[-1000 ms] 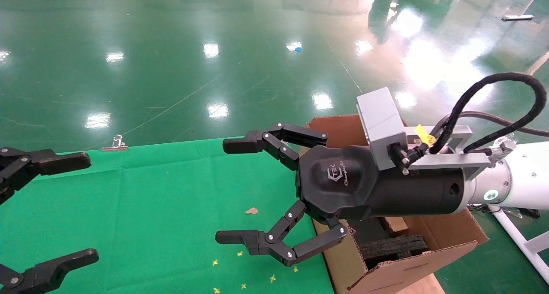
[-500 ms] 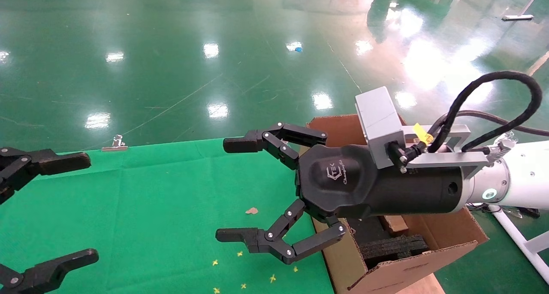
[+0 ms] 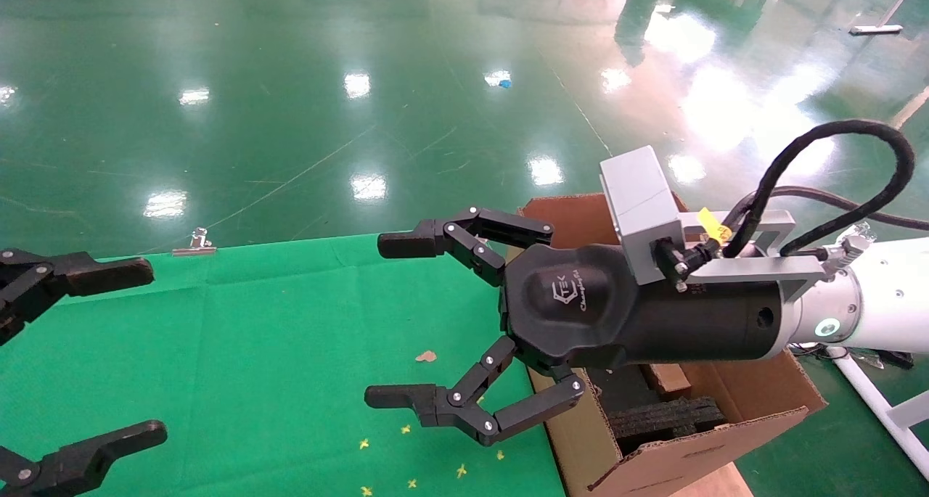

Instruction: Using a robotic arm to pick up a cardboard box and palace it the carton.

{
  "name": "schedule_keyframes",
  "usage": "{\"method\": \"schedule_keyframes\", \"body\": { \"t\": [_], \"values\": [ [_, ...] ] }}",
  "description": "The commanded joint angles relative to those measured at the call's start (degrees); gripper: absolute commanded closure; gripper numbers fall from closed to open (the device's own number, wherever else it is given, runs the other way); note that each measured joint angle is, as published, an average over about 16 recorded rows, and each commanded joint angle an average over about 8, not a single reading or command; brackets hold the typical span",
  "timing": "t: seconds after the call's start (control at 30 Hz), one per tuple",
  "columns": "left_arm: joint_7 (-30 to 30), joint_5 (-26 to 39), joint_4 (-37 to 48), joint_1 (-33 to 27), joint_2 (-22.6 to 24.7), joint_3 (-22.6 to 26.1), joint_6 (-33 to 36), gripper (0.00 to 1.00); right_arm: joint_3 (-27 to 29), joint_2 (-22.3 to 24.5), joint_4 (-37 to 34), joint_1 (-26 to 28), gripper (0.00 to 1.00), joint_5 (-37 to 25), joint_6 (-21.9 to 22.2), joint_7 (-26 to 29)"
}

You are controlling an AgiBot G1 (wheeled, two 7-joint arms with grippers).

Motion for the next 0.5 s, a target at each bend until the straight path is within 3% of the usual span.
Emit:
{"method": "schedule_keyframes", "body": {
  "t": [0.03,0.5],
  "values": [
    [0.00,0.00,0.00,0.00,0.00,0.00,0.00,0.00,-0.01,0.00,-0.01,0.01,0.00,-0.01,0.01,0.00],
    [0.00,0.01,0.00,0.00,0.00,0.00,0.00,0.00,-0.06,0.00,-0.05,0.05,0.00,-0.01,0.01,0.00]
  ]
}}
